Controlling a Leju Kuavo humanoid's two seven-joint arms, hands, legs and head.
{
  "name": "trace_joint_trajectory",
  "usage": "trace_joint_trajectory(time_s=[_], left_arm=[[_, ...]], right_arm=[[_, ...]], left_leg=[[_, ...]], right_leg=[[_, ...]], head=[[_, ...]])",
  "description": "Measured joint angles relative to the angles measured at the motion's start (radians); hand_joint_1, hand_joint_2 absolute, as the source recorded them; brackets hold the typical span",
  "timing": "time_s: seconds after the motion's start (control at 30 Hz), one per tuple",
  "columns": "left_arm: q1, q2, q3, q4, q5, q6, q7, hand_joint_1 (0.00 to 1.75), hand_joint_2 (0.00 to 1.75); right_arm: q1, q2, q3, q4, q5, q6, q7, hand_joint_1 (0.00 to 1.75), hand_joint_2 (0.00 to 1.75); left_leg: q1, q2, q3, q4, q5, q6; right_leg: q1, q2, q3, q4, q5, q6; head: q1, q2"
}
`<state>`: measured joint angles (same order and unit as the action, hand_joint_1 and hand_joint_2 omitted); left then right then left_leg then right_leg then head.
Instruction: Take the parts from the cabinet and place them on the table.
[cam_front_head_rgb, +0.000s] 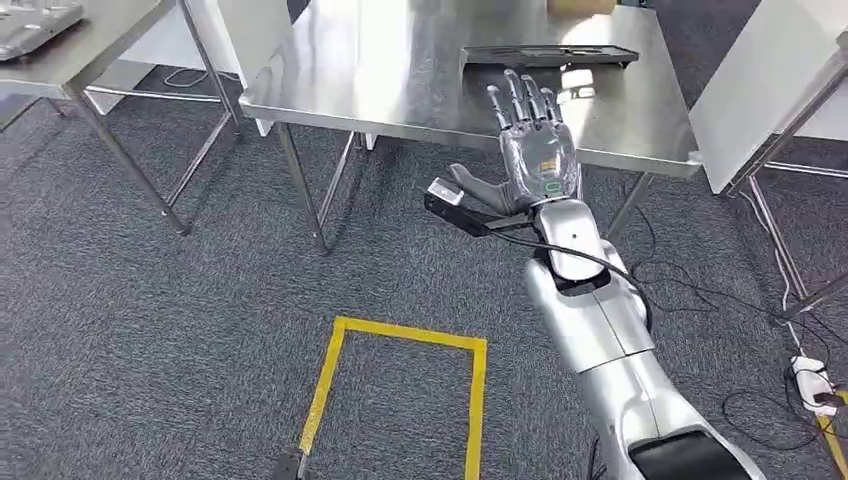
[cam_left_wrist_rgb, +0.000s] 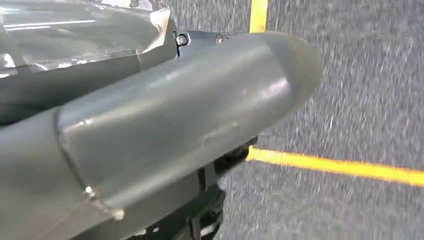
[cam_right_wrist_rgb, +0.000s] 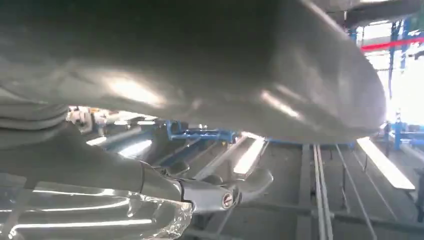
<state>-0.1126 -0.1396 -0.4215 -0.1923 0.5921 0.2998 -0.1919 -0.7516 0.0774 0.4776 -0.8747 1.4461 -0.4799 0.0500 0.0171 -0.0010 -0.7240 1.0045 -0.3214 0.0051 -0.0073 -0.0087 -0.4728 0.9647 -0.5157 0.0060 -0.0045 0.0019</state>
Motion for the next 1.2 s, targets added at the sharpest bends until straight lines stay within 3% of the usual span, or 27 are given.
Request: trace_joint_trajectory(time_s=[0.03,0.1,0.13,0.2,0.27,0.3,0.33,0.37,0.43,0.47,0.5,0.53,0.6,0.63,0.67,0.7,0.77,0.8,0.83,0.87,0.97,1.0,1.07,1.1,1.13,1.17,1.2], left_arm=[[0.001,0.0,0.0,0.0,-0.003,0.0,-0.001,0.0,0.0],[0.002,0.003,0.0,0.0,-0.007,0.0,0.001,0.0,0.0],[0.004,0.005,0.0,0.0,-0.008,0.0,0.001,0.0,0.0],[0.004,0.007,0.0,0.0,-0.008,0.0,0.001,0.0,0.0],[0.005,0.008,0.0,0.0,-0.008,0.0,0.001,0.0,0.0],[0.004,0.008,0.0,0.0,-0.008,0.0,0.001,0.0,0.0],[0.003,0.007,0.0,-0.001,-0.008,0.0,0.001,0.0,0.0],[0.001,0.008,0.0,-0.001,-0.008,0.0,0.001,0.0,0.0],[0.002,0.007,0.0,-0.001,-0.008,0.0,0.001,0.0,0.0],[0.005,0.006,0.0,-0.001,-0.008,0.0,0.001,0.0,0.0],[0.006,0.005,0.0,-0.001,-0.008,0.0,0.001,0.0,0.0],[0.005,0.006,0.0,-0.001,-0.008,0.0,0.002,0.0,0.0],[0.005,0.006,0.0,-0.001,-0.008,0.0,0.001,0.0,0.0],[0.006,0.006,0.0,-0.001,-0.008,0.0,0.001,0.0,0.0],[0.006,0.006,0.0,-0.001,-0.008,0.0,0.001,0.0,0.0],[0.006,0.006,0.0,-0.001,-0.008,0.0,0.001,0.0,0.0],[0.006,0.006,0.0,-0.001,-0.01,-0.002,0.0,0.0,0.0],[0.007,0.006,0.0,-0.001,-0.013,-0.009,-0.011,0.0,0.0],[0.012,0.005,0.0,-0.001,-0.016,-0.017,-0.032,0.0,0.0],[0.021,0.004,0.0,-0.001,-0.017,-0.022,-0.06,0.0,0.0],[0.051,0.004,0.0,0.002,-0.014,-0.028,-0.11,0.0,0.0],[0.055,0.006,0.0,0.005,-0.012,-0.026,-0.115,0.0,0.0],[0.065,0.009,0.0,0.006,-0.009,-0.023,-0.115,0.0,0.0],[0.066,0.01,0.0,0.006,-0.01,-0.019,-0.115,0.0,0.0],[0.066,0.01,0.0,0.007,-0.01,-0.019,-0.114,0.0,0.0],[0.066,0.011,0.0,0.007,-0.013,-0.018,-0.112,0.0,0.0],[0.066,0.011,0.0,0.008,-0.015,-0.018,-0.108,0.0,0.0]], right_arm=[[0.011,0.0,-0.001,-0.003,0.003,-0.002,0.002,0.0,0.0],[0.026,-0.002,-0.005,-0.007,0.007,-0.007,0.003,0.0,0.0],[0.032,-0.003,-0.006,-0.008,0.008,-0.008,0.005,0.0,0.0],[0.043,-0.007,-0.009,-0.008,0.008,-0.008,0.006,0.0,0.0],[0.049,-0.009,-0.013,-0.01,0.008,-0.008,0.006,0.0,0.0],[0.049,-0.009,-0.014,-0.014,0.008,-0.008,0.006,0.0,0.0],[0.049,-0.01,-0.015,-0.021,0.008,-0.008,0.006,0.0,0.0],[0.048,-0.011,-0.016,-0.024,0.008,-0.009,0.006,0.0,0.0],[0.048,-0.011,-0.017,-0.026,0.008,-0.011,0.007,0.0,0.0],[0.052,-0.012,-0.017,-0.026,0.008,-0.011,0.007,0.0,0.0],[0.054,-0.016,-0.017,-0.026,0.008,-0.011,0.007,0.0,0.0],[0.054,-0.017,-0.018,-0.026,0.008,-0.011,0.007,0.0,0.0],[0.054,-0.021,-0.019,-0.027,0.008,-0.011,0.007,0.0,0.0],[0.056,-0.022,-0.019,-0.027,0.008,-0.011,0.007,0.0,0.0],[0.058,-0.023,-0.019,-0.027,0.008,-0.011,0.007,0.0,0.0],[0.061,-0.024,-0.019,-0.027,0.008,-0.011,0.007,0.0,0.0],[0.061,-0.024,-0.019,-0.027,0.009,-0.011,0.007,0.0,0.0],[0.06,-0.024,-0.019,-0.028,0.011,-0.011,0.007,0.0,0.0],[0.059,-0.024,-0.019,-0.035,0.016,-0.012,0.006,0.0,0.0],[0.059,-0.023,-0.019,-0.043,0.02,-0.012,0.003,0.0,0.0],[0.063,-0.025,-0.019,-0.047,0.021,-0.011,0.0,0.0,0.0],[0.063,-0.026,-0.019,-0.048,0.021,-0.008,-0.002,0.0,0.0],[0.059,-0.024,-0.019,-0.055,0.018,0.0,-0.008,0.0,0.0],[0.058,-0.024,-0.019,-0.055,0.018,0.003,-0.008,0.0,0.0],[0.058,-0.024,-0.019,-0.055,0.018,0.008,-0.008,0.0,0.0],[0.06,-0.026,-0.019,-0.055,0.019,0.011,-0.004,0.0,0.0],[0.063,-0.028,-0.019,-0.055,0.024,0.011,0.003,0.0,0.0]], left_leg=[[0.0,-0.001,-0.01,0.037,-0.069,-0.004],[0.003,-0.001,-0.037,0.186,-0.204,-0.013],[0.003,-0.001,-0.046,0.262,-0.23,-0.018],[0.005,-0.001,-0.026,0.318,-0.185,-0.023],[0.009,-0.001,0.062,0.233,-0.126,-0.023],[0.011,-0.001,0.131,0.15,-0.138,-0.024],[0.009,-0.003,0.194,0.067,-0.181,-0.024],[0.004,-0.008,0.212,0.027,-0.198,-0.017],[-0.007,-0.007,0.198,0.026,-0.196,0.0],[-0.006,-0.005,0.188,0.018,-0.184,0.017],[-0.002,0.001,0.179,0.016,-0.17,0.032],[-0.003,0.001,0.164,0.016,-0.158,0.044],[-0.004,0.003,0.131,0.017,-0.13,0.051],[-0.005,0.003,0.111,0.017,-0.115,0.051],[-0.005,0.004,0.094,0.018,-0.101,0.051],[-0.006,0.004,0.076,0.018,-0.087,0.049],[-0.006,0.004,0.043,0.018,-0.06,0.044],[-0.006,0.004,0.029,0.018,-0.046,0.04],[-0.007,0.003,0.022,0.02,-0.036,0.035],[-0.009,0.005,0.017,0.02,-0.023,0.027],[-0.004,0.009,0.018,-0.002,0.015,0.007],[-0.001,0.007,0.01,-0.003,0.008,0.001],[0.0,0.002,-0.014,0.073,-0.11,-0.007],[0.0,0.001,-0.032,0.146,-0.17,-0.012],[0.0,0.0,-0.05,0.22,-0.203,-0.017],[0.001,0.0,-0.062,0.285,-0.202,-0.02],[0.001,0.0,-0.058,0.31,-0.176,-0.022]], right_leg=[[-0.002,0.0,-0.02,0.0,0.012,-0.01],[-0.002,0.0,-0.045,0.003,0.042,-0.016],[-0.002,0.0,-0.064,0.004,0.056,-0.015],[-0.004,0.0,-0.1,0.012,0.079,-0.01],[-0.008,0.0,-0.135,0.025,0.096,0.001],[-0.007,0.0,-0.146,0.035,0.103,0.006],[-0.002,0.0,-0.16,0.044,0.106,0.011],[-0.002,-0.001,-0.164,0.05,0.11,0.017],[-0.003,-0.003,-0.174,0.046,0.135,0.038],[-0.003,-0.002,-0.18,0.045,0.143,0.045],[-0.011,-0.001,-0.191,0.059,0.124,0.044],[-0.009,0.0,-0.211,0.091,0.077,0.036],[-0.01,0.002,-0.254,0.232,-0.03,0.024],[-0.01,0.003,-0.27,0.314,-0.062,0.027],[-0.01,0.004,-0.272,0.363,-0.065,0.035],[-0.01,0.004,-0.256,0.374,-0.045,0.046],[-0.009,0.004,-0.172,0.29,0.012,0.061],[-0.007,0.004,-0.104,0.204,0.015,0.055],[-0.002,0.004,-0.019,0.101,-0.015,0.038],[0.005,0.005,0.036,0.006,-0.049,0.026],[0.009,0.007,0.004,0.015,-0.024,0.014],[-0.007,0.005,-0.002,0.005,-0.011,0.0],[-0.005,0.001,-0.02,0.005,0.013,-0.019],[-0.005,-0.002,-0.03,0.005,0.025,-0.021],[-0.004,-0.008,-0.042,0.007,0.036,-0.021],[-0.004,-0.012,-0.057,0.008,0.046,-0.019],[-0.004,-0.019,-0.069,0.01,0.054,-0.017]], head=[[-0.004,0.0],[-0.011,0.0],[-0.013,0.0],[-0.012,0.0],[-0.013,0.0],[-0.013,0.0],[-0.015,0.0],[-0.012,0.0],[-0.011,0.0],[-0.011,0.0],[-0.013,0.0],[-0.008,0.0],[-0.003,0.0],[-0.004,0.0],[-0.004,0.0],[-0.004,0.0],[-0.004,0.0],[-0.004,0.0],[-0.004,0.0],[-0.005,0.0],[-0.006,0.0],[-0.003,0.0],[-0.013,0.0],[-0.013,0.0],[-0.014,0.0],[-0.014,0.0],[-0.013,0.0]])
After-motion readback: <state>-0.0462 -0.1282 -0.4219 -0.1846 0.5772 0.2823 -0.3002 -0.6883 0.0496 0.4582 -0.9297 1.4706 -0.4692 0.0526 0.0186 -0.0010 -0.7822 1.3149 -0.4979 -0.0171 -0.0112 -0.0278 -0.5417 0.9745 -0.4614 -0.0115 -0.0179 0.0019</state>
